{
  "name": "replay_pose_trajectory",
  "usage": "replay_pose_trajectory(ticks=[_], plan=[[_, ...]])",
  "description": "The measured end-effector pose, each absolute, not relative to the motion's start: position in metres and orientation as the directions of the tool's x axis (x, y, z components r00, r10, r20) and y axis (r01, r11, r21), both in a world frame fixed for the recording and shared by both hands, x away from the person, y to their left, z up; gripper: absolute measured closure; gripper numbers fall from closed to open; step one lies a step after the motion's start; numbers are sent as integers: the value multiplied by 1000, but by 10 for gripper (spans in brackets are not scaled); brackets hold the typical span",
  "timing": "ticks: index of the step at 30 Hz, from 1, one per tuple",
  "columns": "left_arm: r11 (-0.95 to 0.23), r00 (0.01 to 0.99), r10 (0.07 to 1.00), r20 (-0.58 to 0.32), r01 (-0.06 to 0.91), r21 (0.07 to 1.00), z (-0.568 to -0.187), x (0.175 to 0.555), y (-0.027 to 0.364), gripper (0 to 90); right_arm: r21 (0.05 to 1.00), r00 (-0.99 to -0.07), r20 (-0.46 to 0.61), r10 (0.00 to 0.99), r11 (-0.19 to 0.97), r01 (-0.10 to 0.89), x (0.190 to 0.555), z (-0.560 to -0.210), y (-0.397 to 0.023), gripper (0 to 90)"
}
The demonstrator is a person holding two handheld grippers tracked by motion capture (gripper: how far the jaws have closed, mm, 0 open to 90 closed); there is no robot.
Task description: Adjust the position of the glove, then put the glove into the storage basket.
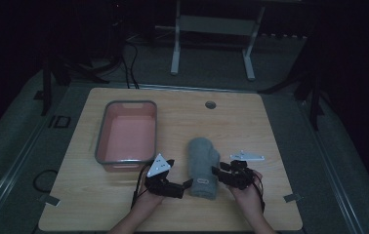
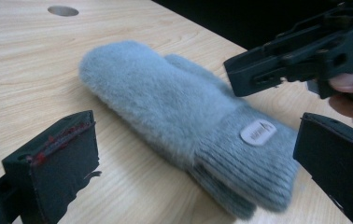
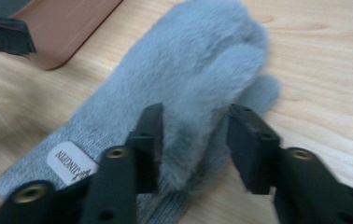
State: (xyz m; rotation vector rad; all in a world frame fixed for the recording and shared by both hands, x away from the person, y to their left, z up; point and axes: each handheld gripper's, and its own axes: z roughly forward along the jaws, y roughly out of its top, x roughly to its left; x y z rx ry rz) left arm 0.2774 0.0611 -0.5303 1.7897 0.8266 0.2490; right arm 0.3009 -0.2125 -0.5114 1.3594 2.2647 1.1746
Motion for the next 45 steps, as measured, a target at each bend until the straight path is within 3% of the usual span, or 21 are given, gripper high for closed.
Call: replay_pose_trajectory(ticks=[3, 6, 8, 17, 30, 31, 35, 38, 42, 45], plan=[[-172, 719, 654, -234, 443, 880, -528, 289, 54, 65, 750, -512, 207, 834, 200, 630, 304, -507, -216, 493], [-175, 710, 647, -277, 492, 853, -529, 304, 47, 71, 745, -509, 263, 820, 163, 647, 310, -505, -217, 473], [-163, 692, 656, -302, 521, 838, -531, 312, 44, 147, 741, -505, 258, 824, 166, 650, 313, -507, -215, 455], [-236, 644, 692, -325, 628, 742, -547, 337, 34, 150, 682, -469, 280, 837, 171, 711, 323, -530, -217, 351], [-300, 670, 665, -329, 643, 704, -561, 348, 19, 163, 651, -490, 287, 823, 207, 730, 329, -545, -214, 466], [-304, 682, 649, -338, 639, 707, -562, 348, 19, 192, 651, -492, 287, 822, 210, 730, 329, -546, -213, 477], [-297, 706, 583, -402, 646, 704, -565, 351, 18, 448, 635, -486, 329, 809, 191, 749, 332, -550, -215, 554], [-293, 717, 558, -417, 640, 710, -566, 351, 18, 554, 635, -494, 338, 801, 194, 748, 332, -550, -214, 639], [-331, 750, 554, -363, 598, 730, -560, 347, 13, 714, 642, -514, 306, 801, 225, 733, 331, -547, -210, 752], [-344, 759, 548, -350, 586, 734, -557, 346, 11, 764, 655, -512, 300, 805, 216, 724, 329, -546, -210, 786]])
